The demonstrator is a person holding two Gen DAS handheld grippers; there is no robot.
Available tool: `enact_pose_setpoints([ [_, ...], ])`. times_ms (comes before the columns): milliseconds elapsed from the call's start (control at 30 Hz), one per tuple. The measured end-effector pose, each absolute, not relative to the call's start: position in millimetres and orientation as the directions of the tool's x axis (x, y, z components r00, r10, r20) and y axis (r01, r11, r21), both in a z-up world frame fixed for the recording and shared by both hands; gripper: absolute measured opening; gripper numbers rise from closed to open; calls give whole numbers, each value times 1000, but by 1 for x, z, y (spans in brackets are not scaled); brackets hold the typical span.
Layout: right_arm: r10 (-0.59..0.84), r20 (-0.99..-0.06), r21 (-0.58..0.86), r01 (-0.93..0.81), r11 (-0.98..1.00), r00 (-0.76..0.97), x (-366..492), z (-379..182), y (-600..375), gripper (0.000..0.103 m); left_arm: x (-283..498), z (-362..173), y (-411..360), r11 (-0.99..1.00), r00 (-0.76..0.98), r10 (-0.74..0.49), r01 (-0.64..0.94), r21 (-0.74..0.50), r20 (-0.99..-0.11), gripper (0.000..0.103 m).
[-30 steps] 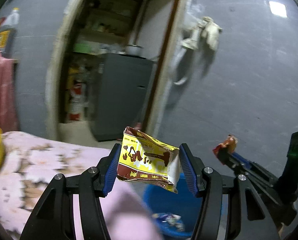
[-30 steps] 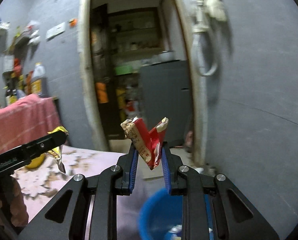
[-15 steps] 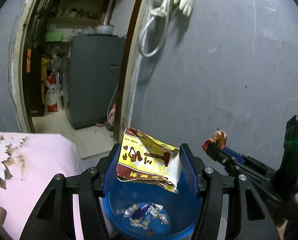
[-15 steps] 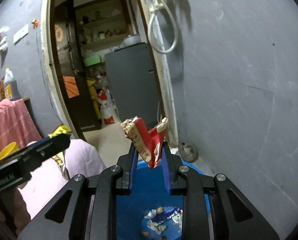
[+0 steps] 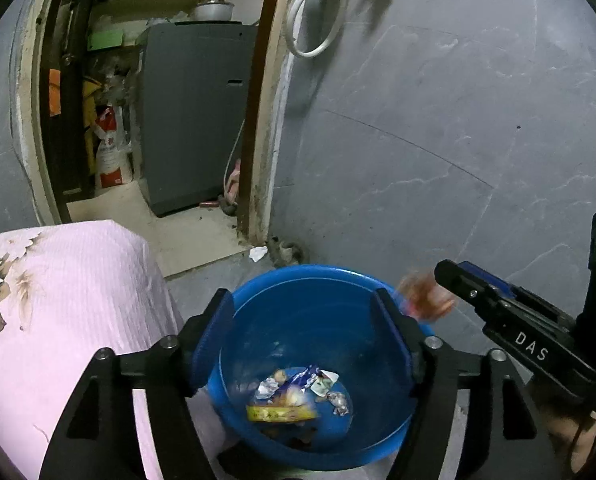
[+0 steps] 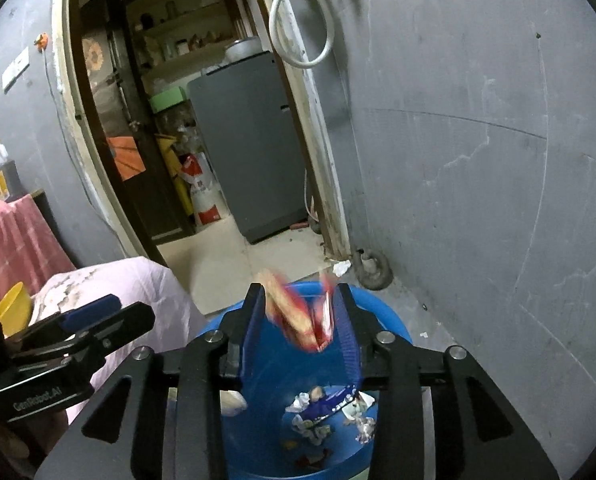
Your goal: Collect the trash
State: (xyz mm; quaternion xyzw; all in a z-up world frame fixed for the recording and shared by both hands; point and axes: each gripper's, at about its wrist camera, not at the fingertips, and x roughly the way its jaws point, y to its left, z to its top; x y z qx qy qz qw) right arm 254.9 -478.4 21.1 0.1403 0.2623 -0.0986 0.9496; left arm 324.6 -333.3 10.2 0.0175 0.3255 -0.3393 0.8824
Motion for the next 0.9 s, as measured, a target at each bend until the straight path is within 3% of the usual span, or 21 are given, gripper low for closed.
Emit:
enact_pose_setpoints([
  [133, -115, -523, 223, 266, 938, 844, 256, 23, -479, 40, 322, 12, -324, 779, 572, -578, 599, -185, -583, 70],
  [200, -116, -511, 224, 262, 939, 852, 254, 26, -476, 50, 318, 15, -313, 793, 593, -561, 584, -171, -578, 72],
  [300, -109, -498, 217, 246, 945, 860, 252, 31, -468, 56, 310, 20, -291, 812, 627, -545, 560, -165, -556, 79],
  [333, -107, -493, 210, 238, 948, 863, 251, 33, -463, 60, 307, 21, -283, 819, 637, -538, 550, -164, -552, 81],
  [400, -113, -484, 197, 234, 952, 868, 248, 35, -457, 80, 303, 24, -268, 834, 654, -522, 525, -169, -547, 86],
  [533, -123, -438, 179, 221, 959, 891, 242, 45, -441, 85, 295, 32, -230, 864, 696, -490, 469, -183, -525, 88],
  [667, -138, -362, 161, 208, 965, 922, 231, 53, -421, 103, 286, 45, -195, 899, 761, -431, 409, -158, -485, 90],
  [767, -129, -318, 147, 183, 972, 939, 225, 57, -406, 103, 278, 50, -171, 921, 801, -384, 369, -126, -459, 96],
  [900, -99, -269, 137, 139, 981, 958, 218, 59, -385, 103, 270, 50, -140, 941, 824, -323, 331, -68, -465, 96],
])
